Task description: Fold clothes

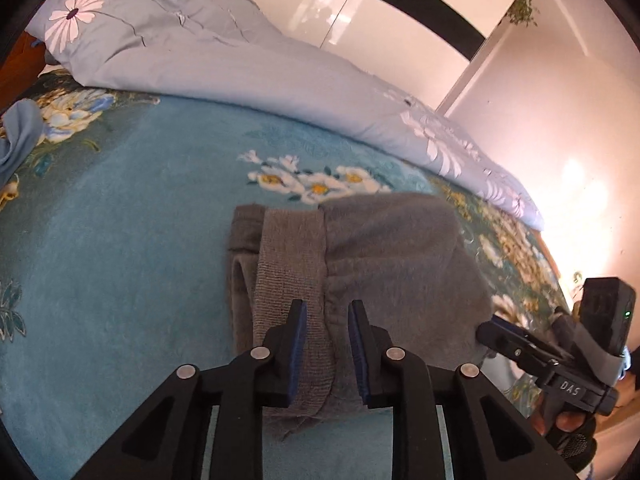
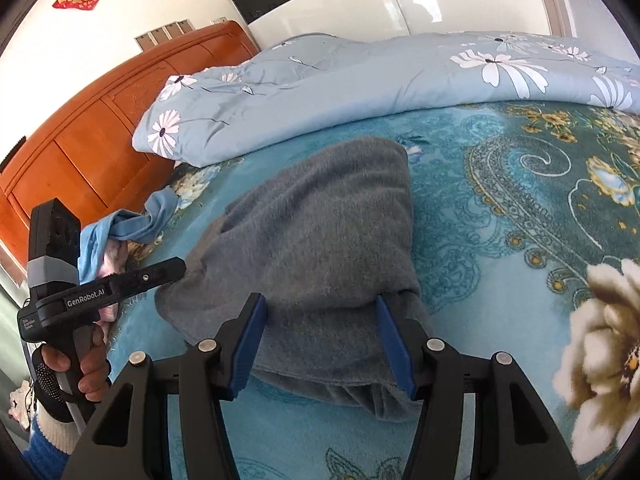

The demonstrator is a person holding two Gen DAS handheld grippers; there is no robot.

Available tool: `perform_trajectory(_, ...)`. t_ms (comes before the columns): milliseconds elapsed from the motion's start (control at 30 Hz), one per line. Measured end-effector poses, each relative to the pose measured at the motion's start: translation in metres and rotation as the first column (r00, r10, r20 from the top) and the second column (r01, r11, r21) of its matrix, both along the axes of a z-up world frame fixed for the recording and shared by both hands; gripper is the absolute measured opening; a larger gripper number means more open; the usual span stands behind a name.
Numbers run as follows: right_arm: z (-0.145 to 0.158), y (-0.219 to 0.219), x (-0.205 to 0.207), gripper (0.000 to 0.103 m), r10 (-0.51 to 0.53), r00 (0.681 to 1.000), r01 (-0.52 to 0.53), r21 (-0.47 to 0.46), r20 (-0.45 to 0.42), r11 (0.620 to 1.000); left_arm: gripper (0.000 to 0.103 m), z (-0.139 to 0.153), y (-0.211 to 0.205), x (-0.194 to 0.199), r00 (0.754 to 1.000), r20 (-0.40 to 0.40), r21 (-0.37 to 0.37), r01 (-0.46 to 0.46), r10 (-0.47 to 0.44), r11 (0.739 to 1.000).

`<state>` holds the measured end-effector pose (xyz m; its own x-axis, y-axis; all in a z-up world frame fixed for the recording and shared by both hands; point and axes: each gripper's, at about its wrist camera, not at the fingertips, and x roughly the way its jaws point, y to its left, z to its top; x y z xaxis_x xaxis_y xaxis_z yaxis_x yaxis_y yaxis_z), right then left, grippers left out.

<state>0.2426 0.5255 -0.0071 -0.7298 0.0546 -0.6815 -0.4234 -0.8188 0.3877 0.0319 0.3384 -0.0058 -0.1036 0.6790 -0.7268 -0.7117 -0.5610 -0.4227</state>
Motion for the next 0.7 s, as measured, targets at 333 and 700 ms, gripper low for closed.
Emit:
perform_trajectory(333, 0.017, 0.022, 0.014, 0.077, 0.025, 0.987, -0.035, -0.062, -0.156, 0.997, 0.083, 0.003, -0.036, -0.038, 0.984, 0.05, 0.125, -0.173, 0.168, 0.977)
perform_trajectory(700, -0.048, 0.08, -0.038, 0.078, 0.02, 0.994, -0.064, -0.422, -0.108, 0.904, 0.082, -0.054, 0.001, -0.064, 0.943, 0.333, 0.089, -0.059, 0.026, 0.994)
